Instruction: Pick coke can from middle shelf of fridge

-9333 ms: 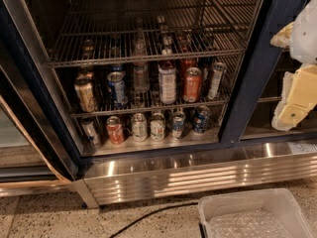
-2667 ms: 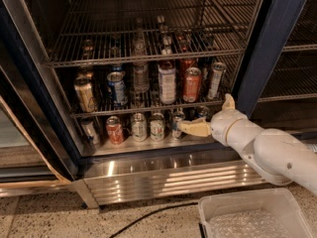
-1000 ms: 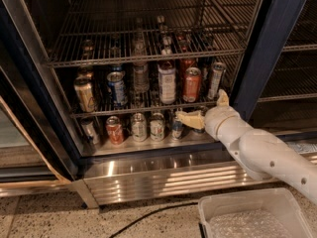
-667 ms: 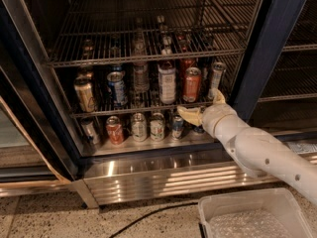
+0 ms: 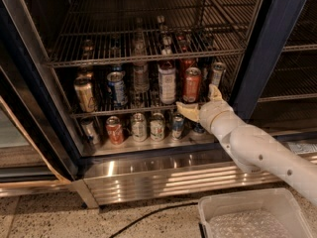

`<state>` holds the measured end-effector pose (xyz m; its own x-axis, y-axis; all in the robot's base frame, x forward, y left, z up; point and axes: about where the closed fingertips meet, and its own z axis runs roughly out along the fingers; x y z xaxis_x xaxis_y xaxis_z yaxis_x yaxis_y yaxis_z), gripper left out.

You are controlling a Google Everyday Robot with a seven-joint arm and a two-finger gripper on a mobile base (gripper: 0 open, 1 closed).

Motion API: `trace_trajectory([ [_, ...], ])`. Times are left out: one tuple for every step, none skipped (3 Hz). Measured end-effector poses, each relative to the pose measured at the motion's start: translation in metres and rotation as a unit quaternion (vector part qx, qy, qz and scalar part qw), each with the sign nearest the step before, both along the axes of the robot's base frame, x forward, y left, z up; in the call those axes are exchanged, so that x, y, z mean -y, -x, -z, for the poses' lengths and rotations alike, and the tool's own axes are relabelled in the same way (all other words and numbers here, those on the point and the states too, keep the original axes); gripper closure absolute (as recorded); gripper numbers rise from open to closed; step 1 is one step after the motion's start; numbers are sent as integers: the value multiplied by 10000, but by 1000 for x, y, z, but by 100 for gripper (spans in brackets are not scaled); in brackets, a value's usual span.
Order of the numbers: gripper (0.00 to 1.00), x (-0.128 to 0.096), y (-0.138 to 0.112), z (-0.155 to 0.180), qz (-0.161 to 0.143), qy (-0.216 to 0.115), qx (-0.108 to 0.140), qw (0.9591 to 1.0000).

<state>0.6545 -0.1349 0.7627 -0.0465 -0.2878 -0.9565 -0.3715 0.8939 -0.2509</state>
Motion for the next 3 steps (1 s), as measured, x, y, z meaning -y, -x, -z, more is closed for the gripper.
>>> trace_trajectory([
  [25,-2,-6,-1,7,40,72,10000],
  [26,-5,-12,-2,14,70,140,9999],
  [28,-7,-18,-2,33,94,186,9998],
])
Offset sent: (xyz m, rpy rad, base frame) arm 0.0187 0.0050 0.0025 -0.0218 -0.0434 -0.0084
